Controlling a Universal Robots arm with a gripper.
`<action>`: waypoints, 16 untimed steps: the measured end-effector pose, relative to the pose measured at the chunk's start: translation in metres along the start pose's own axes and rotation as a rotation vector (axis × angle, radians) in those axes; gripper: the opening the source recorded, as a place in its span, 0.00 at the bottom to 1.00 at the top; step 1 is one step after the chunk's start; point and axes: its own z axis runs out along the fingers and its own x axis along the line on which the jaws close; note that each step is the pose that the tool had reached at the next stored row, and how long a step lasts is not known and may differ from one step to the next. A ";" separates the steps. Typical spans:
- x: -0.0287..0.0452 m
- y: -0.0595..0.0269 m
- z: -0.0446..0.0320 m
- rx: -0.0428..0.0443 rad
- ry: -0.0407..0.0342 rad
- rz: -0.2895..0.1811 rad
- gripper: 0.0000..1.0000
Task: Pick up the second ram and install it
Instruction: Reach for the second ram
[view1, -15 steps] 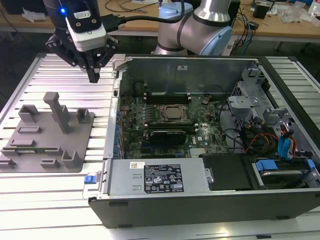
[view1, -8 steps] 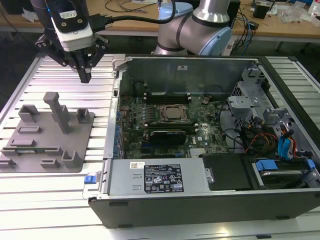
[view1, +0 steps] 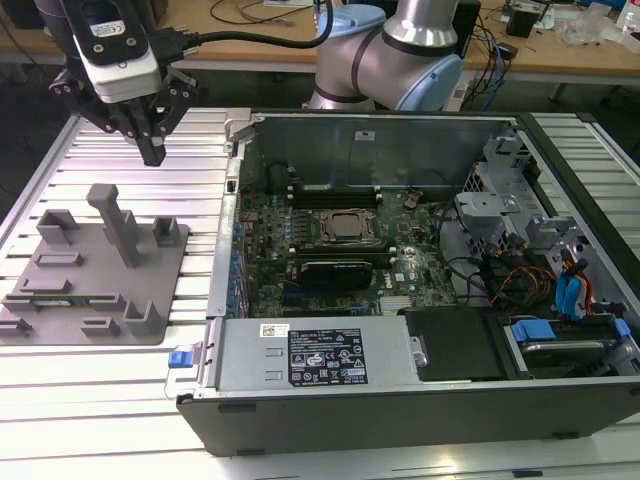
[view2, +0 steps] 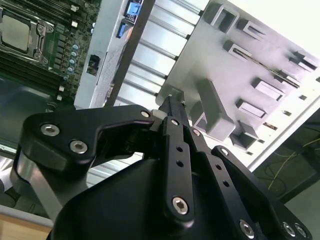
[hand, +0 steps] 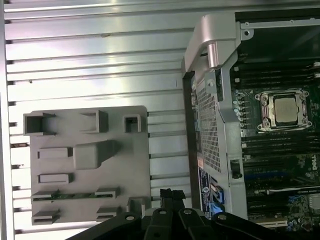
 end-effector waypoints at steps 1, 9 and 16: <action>0.0019 -0.0001 -0.0001 0.0001 0.0001 0.000 0.08; 0.0200 -0.0015 -0.0001 0.0001 0.0001 0.000 0.08; 0.0429 -0.0033 0.0024 0.0000 0.0000 0.000 0.08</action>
